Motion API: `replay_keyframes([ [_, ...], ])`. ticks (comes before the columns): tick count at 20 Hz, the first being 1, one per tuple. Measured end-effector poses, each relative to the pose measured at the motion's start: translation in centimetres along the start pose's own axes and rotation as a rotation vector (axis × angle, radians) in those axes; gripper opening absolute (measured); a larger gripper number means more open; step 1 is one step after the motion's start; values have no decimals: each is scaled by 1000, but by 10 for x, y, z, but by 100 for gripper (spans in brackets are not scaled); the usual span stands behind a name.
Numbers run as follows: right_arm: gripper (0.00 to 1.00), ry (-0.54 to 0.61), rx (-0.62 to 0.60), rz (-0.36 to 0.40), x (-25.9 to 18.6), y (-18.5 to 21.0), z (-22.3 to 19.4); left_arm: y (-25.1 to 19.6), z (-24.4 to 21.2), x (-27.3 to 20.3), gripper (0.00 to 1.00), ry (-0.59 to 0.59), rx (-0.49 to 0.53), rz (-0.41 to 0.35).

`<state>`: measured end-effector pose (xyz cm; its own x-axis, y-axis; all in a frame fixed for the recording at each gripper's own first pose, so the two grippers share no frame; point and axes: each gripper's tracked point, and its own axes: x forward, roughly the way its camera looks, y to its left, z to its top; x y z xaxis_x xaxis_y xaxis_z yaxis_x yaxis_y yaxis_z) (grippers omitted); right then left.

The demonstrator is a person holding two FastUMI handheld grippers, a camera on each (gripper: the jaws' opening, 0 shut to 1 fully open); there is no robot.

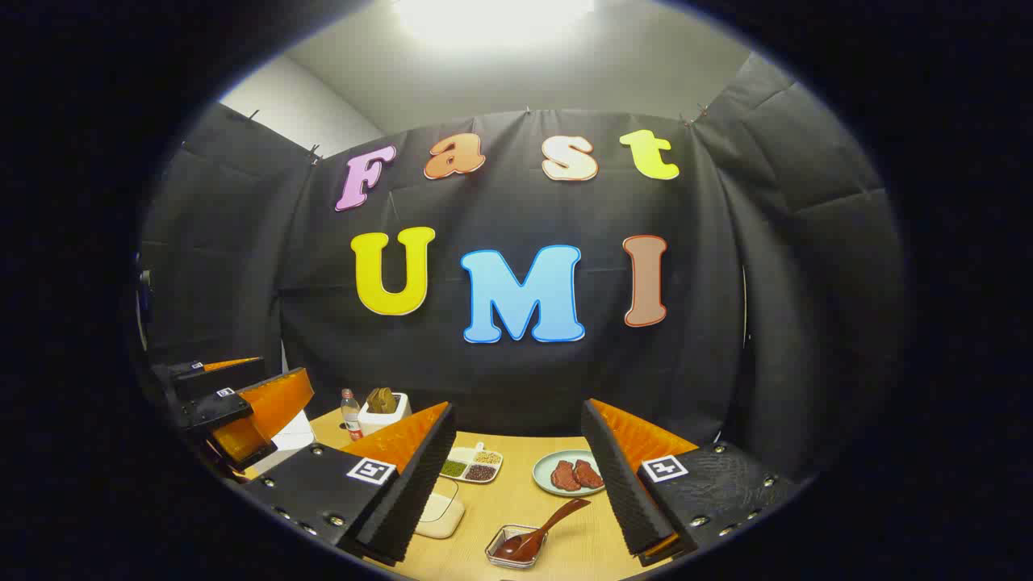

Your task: Close the left gripper, press the button to open the rice cooker; take a wooden spoon from the chopstick holder with the right hand, scoop a spoonful of rice and pour it into the rice cooker, then put the wooden spoon back into the chopstick holder.

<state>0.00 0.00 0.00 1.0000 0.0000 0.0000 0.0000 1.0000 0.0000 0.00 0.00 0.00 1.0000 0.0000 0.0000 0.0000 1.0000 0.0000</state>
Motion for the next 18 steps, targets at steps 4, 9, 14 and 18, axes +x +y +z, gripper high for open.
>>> replay_keyframes([
  [4, 95, -21, 1, 4, 0, -1, 6, 4, -3, 1, 97, 10, -11, 11],
  [9, 95, -28, 8, -21, -2, -1, 7, 12, -13, 2, 95, 27, -11, 27],
  [14, 95, -35, 17, -24, 0, 7, 5, 18, -9, -7, 97, 15, -7, 38],
  [18, 95, -31, 21, -18, -1, 12, 4, 21, -8, -10, 97, 10, 5, 42],
])
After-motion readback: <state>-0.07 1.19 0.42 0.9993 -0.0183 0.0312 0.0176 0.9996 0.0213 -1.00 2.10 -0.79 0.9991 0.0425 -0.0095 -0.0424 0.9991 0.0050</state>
